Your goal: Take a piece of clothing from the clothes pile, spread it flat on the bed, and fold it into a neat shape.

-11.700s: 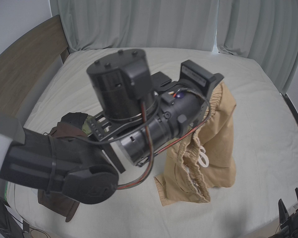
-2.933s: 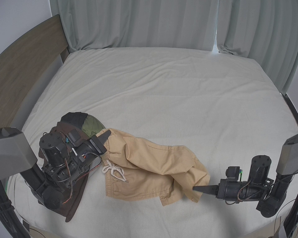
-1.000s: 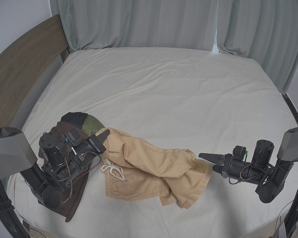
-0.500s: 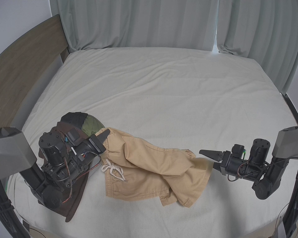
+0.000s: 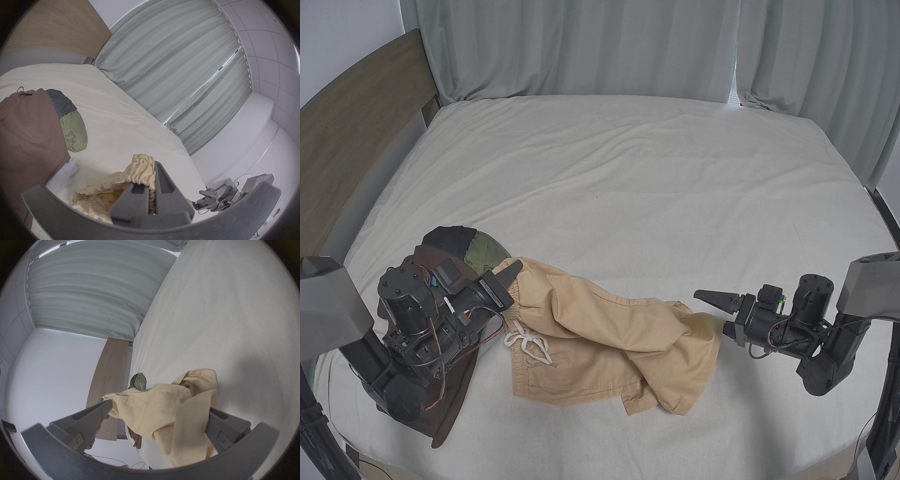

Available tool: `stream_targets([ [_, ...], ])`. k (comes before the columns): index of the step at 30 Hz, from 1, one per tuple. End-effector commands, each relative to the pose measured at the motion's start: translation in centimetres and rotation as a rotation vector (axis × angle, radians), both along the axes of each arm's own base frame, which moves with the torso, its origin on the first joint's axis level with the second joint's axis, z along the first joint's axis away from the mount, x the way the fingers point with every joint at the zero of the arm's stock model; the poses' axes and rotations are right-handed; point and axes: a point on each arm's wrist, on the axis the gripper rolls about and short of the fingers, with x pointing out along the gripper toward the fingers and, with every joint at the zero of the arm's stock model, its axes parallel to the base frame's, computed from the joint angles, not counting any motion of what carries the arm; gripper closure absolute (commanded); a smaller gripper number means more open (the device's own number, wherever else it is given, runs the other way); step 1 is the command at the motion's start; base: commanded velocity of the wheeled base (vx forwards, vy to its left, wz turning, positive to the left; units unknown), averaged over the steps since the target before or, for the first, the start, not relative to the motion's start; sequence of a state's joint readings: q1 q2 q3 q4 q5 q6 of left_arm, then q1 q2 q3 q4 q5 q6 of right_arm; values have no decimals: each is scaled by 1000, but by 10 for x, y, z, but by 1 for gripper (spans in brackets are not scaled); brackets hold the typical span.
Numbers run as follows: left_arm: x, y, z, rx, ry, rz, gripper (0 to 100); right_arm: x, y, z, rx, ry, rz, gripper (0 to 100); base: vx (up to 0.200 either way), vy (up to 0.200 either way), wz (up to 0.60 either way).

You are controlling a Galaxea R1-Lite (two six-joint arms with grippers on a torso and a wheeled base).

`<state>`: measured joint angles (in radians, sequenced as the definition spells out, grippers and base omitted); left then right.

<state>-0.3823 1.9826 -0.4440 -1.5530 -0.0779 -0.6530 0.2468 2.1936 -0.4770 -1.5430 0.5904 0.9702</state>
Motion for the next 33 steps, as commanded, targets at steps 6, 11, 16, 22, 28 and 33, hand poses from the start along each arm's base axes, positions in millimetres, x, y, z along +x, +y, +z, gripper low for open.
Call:
stream_targets([
  [6, 0, 0, 0, -1, -1, -2, 100, 0, 12, -2, -1, 0, 17, 0, 0, 0, 0],
  [11, 0, -1, 1, -2, -5, -2, 100, 0, 14, -7, -3, 17, 21, 0, 0, 0, 0],
  [16, 1, 0, 2, -4, -9, 0, 100, -2, 10, -11, -9, 34, 11, 100, 0, 0, 0],
  [22, 3, -1, 7, -13, -30, 0, 100, -15, 5, 3, -5, 21, 8, 100, 0, 0, 0],
  [28, 4, -2, 24, -39, -91, 0, 100, -28, -2, 35, 17, -62, 2, 100, 0, 0, 0],
  [33, 5, -1, 27, -43, -102, 4, 100, -38, -11, 51, 29, -106, -3, 100, 0, 0, 0],
])
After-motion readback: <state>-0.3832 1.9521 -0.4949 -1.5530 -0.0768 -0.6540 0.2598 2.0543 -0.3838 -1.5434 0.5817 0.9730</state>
